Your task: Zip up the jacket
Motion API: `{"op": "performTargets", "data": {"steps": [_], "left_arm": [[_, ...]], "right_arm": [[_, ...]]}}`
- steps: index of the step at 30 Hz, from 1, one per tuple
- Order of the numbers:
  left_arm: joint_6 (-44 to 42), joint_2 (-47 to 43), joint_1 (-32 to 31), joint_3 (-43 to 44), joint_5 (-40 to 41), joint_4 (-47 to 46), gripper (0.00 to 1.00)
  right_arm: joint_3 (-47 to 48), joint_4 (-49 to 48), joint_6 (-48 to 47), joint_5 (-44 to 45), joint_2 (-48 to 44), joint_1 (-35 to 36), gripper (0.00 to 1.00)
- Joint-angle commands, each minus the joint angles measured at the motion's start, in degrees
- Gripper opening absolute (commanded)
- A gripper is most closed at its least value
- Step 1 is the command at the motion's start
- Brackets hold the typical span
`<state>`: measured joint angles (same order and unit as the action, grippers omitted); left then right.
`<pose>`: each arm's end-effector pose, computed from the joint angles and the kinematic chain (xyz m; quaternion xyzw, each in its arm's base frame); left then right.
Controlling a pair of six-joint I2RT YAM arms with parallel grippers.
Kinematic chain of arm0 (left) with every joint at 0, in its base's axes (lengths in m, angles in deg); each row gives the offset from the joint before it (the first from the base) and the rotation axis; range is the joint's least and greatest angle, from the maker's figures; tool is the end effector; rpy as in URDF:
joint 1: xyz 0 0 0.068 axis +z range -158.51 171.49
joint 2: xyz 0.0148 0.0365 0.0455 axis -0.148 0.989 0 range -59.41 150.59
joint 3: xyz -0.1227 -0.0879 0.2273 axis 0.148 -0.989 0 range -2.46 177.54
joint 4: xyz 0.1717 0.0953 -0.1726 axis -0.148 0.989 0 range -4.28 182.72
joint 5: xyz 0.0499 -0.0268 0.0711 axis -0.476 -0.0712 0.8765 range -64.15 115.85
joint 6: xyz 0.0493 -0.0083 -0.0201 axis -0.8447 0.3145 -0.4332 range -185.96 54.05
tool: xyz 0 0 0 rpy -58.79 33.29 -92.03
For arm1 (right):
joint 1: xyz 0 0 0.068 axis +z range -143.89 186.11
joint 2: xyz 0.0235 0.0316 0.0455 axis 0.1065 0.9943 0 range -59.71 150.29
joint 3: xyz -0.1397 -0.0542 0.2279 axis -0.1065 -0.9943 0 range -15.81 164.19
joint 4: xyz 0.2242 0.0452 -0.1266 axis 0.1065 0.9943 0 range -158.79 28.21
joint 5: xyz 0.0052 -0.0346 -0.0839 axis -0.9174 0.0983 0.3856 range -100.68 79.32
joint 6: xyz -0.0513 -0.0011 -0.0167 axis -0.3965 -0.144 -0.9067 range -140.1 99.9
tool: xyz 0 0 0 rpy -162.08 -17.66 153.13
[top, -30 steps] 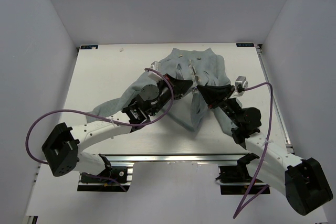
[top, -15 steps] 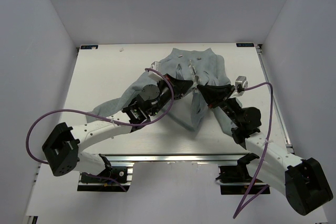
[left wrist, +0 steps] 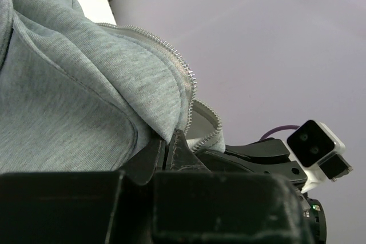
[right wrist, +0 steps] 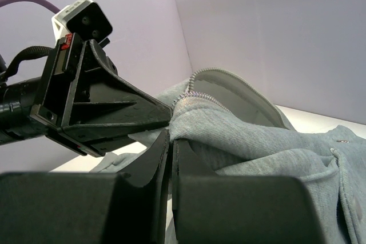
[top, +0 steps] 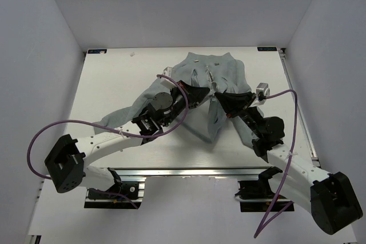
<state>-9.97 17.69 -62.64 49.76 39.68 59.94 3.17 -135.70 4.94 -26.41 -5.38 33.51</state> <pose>0.1928 -0.2519 0.3240 -0.0970 0.6950 -0.5315 0.4744 0.1667 0.0975 0.2918 -0.1293 0.4810 0.4419 0.7461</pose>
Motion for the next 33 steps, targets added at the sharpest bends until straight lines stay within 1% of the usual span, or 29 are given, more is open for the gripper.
{"op": "performTargets", "data": {"steps": [1, 5, 11, 19, 33], "left_arm": [[0.26, -4.41, -0.54, -0.46, 0.06, -3.14, 0.0], [0.0, -5.12, -0.54, -0.46, 0.68, -2.52, 0.0], [0.09, -3.45, -0.54, 0.24, 0.15, -2.26, 0.0], [0.09, -3.19, -0.54, -0.02, 0.5, -1.82, 0.0], [0.26, -1.34, -0.54, 1.12, -1.34, -1.46, 0.0]], "right_arm": [[2.73, -3.13, -1.04, 0.52, -0.36, 0.29, 0.0], [2.73, -4.1, -0.52, -0.09, -0.27, 0.2, 0.0], [2.55, -5.42, 0.71, -1.68, -0.8, 0.29, 0.0], [2.2, -5.68, 0.8, -0.36, -1.77, 0.29, 0.0], [2.37, -6.3, 0.98, -0.36, -2.03, 0.29, 0.0]]}}
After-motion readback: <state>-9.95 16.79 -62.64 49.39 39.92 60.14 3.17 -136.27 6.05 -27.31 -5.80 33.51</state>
